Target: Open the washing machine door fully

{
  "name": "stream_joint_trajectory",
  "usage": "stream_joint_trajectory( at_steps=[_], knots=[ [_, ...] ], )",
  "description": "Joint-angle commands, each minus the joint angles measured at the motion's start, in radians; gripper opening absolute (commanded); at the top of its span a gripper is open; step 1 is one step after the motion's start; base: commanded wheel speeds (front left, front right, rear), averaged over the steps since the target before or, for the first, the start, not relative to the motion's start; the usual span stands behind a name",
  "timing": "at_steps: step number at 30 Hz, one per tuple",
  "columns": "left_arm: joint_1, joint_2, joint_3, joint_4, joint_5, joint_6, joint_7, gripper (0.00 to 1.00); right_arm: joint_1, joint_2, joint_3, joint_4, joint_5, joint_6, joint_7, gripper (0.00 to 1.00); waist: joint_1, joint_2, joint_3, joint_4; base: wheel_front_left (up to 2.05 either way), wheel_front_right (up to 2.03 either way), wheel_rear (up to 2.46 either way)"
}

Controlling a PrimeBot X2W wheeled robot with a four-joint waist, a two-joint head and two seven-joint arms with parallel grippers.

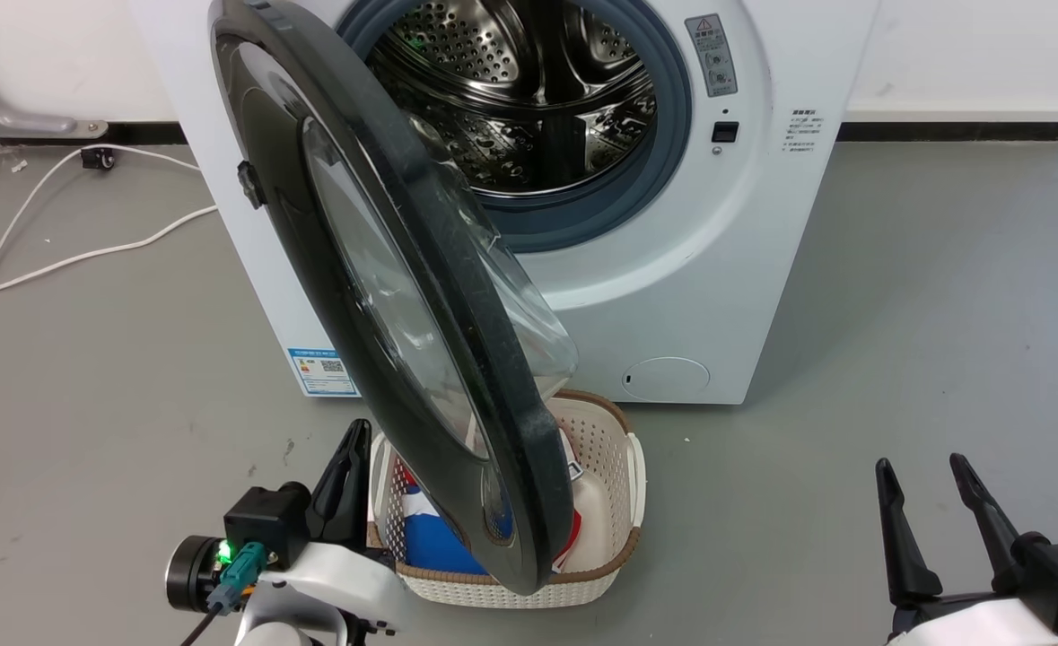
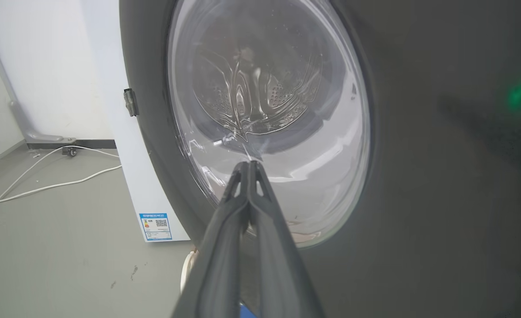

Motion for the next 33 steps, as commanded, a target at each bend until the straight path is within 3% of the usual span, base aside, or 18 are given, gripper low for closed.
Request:
stream_joint_trajectory(
  at_steps=[1, 8, 18, 25, 33],
  knots=[
    [-0.01, -0.001, 0.004, -0.014, -0.005, 0.008, -0.003, 0.0, -0.017, 0.004, -0.003, 0.001, 0.009, 0.0, -0.002, 1.0, 0.0, 0.0, 0.001, 0.005, 0.0, 0.0, 0.0],
    [-0.054, -0.001, 0.011, -0.085, -0.019, 0.024, -0.003, 0.0, -0.016, 0.004, -0.008, 0.004, 0.013, 0.0, -0.007, 1.0, 0.0, 0.0, -0.002, 0.025, 0.0, 0.0, 0.0],
    [-0.164, -0.001, -0.032, -0.389, 0.0, 0.06, 0.0, 0.0, -0.018, 0.003, -0.004, 0.0, 0.007, 0.0, -0.007, 1.0, 0.0, 0.0, -0.009, 0.048, 0.0, 0.0, 0.0],
    [-0.204, 0.0, -0.196, -0.614, -0.035, 0.069, 0.074, 0.0, -0.018, 0.003, -0.004, -0.001, 0.008, 0.0, -0.008, 1.0, 0.0, 0.0, -0.011, 0.048, 0.0, 0.0, 0.0],
    [-0.173, 0.0, -0.435, -0.681, -0.133, 0.048, 0.214, 0.0, -0.006, 0.003, -0.005, 0.002, 0.018, 0.0, -0.013, 1.0, 0.0, 0.0, -0.015, 0.052, 0.0, 0.0, 0.0]
  ],
)
